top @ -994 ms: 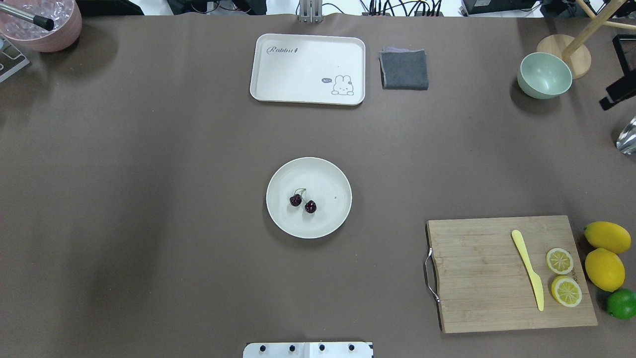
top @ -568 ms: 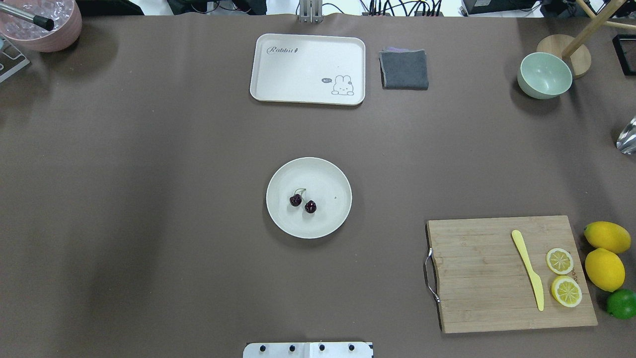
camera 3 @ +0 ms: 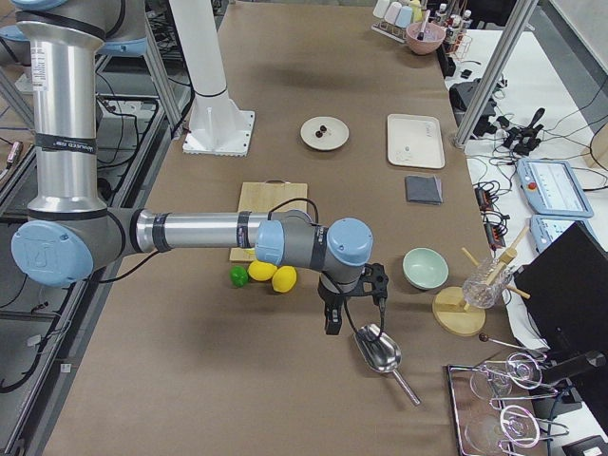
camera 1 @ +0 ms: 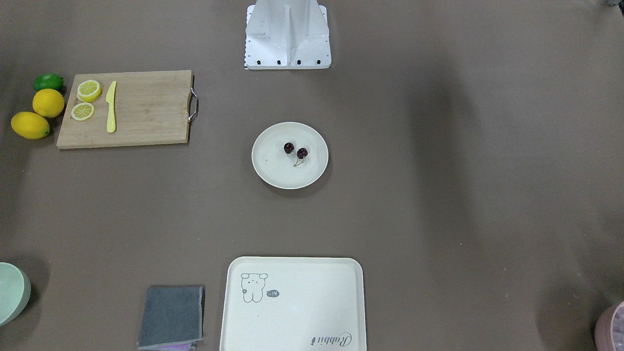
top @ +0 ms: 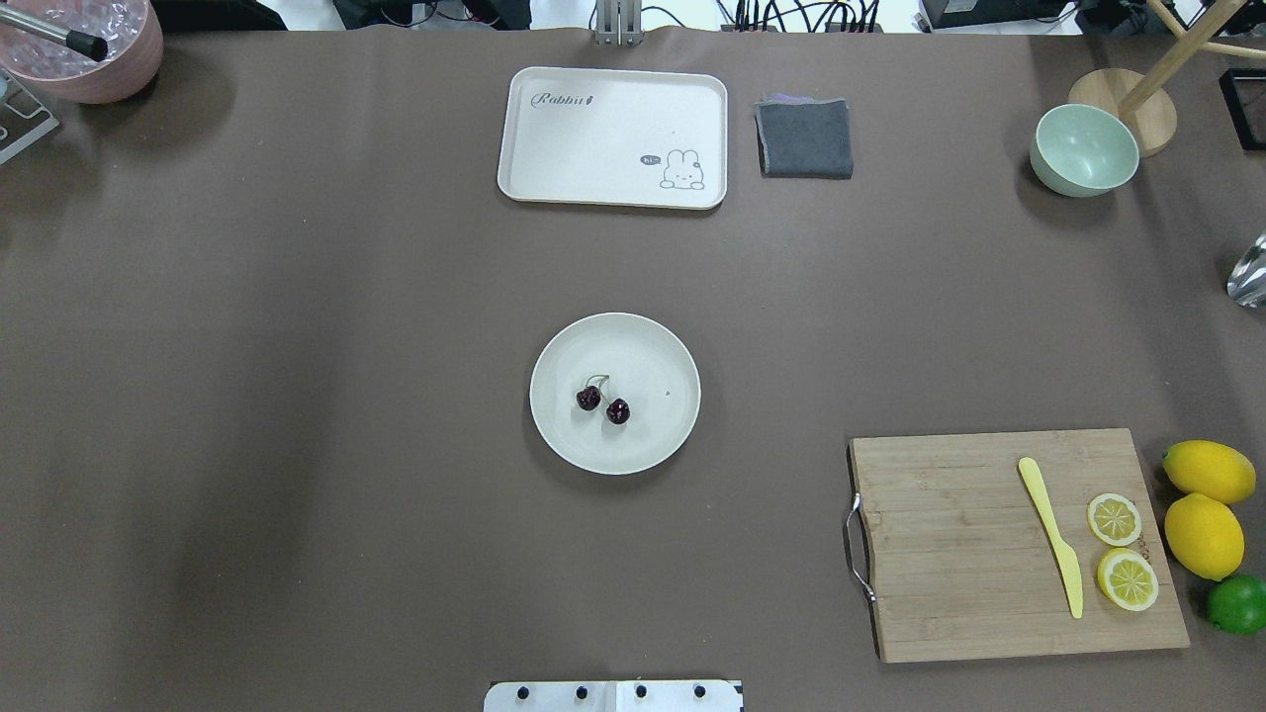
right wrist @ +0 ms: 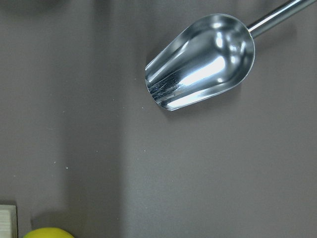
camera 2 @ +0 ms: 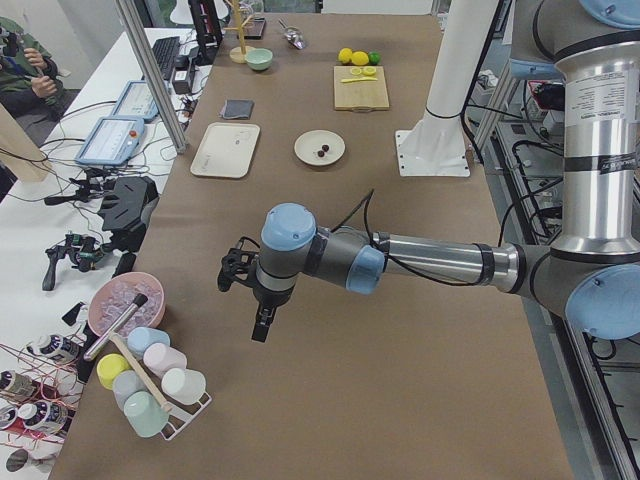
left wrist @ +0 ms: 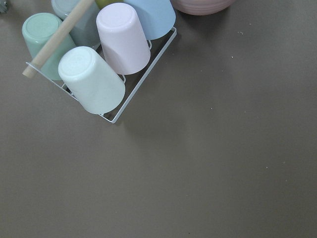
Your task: Place red cherry on plate
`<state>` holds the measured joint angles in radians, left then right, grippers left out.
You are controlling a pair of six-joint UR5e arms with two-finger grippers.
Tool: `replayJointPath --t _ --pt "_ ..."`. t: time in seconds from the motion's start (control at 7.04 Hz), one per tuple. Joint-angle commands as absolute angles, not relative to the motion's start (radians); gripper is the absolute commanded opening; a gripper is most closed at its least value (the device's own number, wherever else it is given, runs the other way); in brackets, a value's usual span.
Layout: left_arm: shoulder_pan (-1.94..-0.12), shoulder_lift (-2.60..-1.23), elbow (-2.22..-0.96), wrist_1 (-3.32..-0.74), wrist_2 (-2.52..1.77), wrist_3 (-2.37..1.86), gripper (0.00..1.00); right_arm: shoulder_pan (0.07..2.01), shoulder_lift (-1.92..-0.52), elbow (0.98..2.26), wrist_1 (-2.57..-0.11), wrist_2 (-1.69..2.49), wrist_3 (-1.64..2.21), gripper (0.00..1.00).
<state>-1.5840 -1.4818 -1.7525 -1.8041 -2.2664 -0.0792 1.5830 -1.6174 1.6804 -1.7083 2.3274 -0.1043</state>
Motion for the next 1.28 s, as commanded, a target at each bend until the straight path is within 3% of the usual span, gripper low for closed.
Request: replayJointPath --t 0.0,1.14 --pt "-1.583 -1.483 -1.746 -1.805 -2.296 -0.078 0.98 1.589 -1.611 1.683 -1.707 2.329 -0.103 1.0" --pt "-1.583 -1.493 -1.736 -1.807 -2.295 -0.077 0.98 1.589 -1.597 1.681 -1.707 2.33 -0.103 1.0"
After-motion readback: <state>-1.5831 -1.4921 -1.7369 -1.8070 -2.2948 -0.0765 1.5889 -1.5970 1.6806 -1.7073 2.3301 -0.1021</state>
